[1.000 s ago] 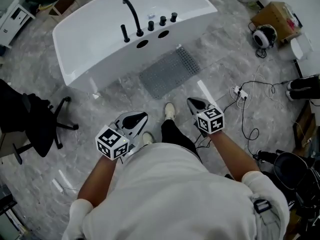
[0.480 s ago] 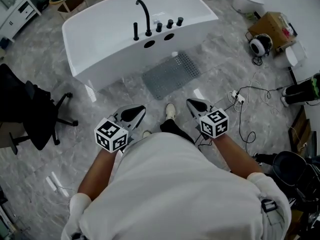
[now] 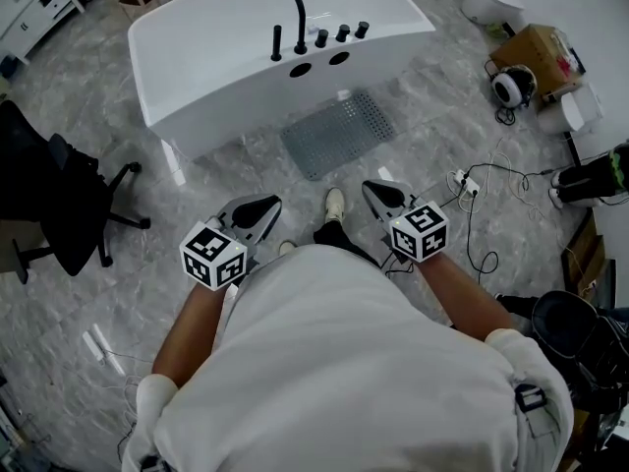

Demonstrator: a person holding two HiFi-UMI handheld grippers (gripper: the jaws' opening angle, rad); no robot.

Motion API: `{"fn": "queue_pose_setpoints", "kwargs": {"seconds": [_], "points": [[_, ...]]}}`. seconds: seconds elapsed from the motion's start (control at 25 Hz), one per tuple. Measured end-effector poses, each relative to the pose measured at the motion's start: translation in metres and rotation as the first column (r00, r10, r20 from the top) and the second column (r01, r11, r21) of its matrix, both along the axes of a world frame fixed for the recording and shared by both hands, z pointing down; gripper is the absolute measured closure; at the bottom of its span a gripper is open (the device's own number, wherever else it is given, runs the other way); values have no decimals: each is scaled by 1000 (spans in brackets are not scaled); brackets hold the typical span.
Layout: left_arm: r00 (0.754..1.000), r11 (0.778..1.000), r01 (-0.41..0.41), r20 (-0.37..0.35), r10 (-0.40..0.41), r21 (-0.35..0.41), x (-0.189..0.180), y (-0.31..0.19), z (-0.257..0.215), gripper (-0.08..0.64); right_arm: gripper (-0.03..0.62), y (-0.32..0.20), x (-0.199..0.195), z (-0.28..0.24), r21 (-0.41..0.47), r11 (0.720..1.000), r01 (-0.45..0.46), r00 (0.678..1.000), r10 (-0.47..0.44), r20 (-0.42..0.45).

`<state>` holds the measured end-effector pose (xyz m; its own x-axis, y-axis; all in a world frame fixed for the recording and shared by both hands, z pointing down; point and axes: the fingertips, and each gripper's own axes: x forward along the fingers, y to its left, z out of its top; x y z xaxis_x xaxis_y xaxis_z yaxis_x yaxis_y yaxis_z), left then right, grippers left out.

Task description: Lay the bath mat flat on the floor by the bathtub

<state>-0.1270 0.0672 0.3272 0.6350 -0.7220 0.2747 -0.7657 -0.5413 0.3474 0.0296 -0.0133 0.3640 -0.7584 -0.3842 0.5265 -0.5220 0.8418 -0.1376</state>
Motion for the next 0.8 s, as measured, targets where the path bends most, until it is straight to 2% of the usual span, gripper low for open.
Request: {"fn": "queue_pose_setpoints", "kwargs": {"seconds": [0.44, 0.8], "points": [[1000, 1000, 26, -12, -26, -2, -11, 10, 7, 528, 584, 15, -16, 1, 12, 999, 43, 999, -43, -16], [1000, 1000, 18, -16, -18, -13, -4, -6, 13, 528, 584, 9, -11, 9, -9, 999, 46, 998, -46, -37]]}}
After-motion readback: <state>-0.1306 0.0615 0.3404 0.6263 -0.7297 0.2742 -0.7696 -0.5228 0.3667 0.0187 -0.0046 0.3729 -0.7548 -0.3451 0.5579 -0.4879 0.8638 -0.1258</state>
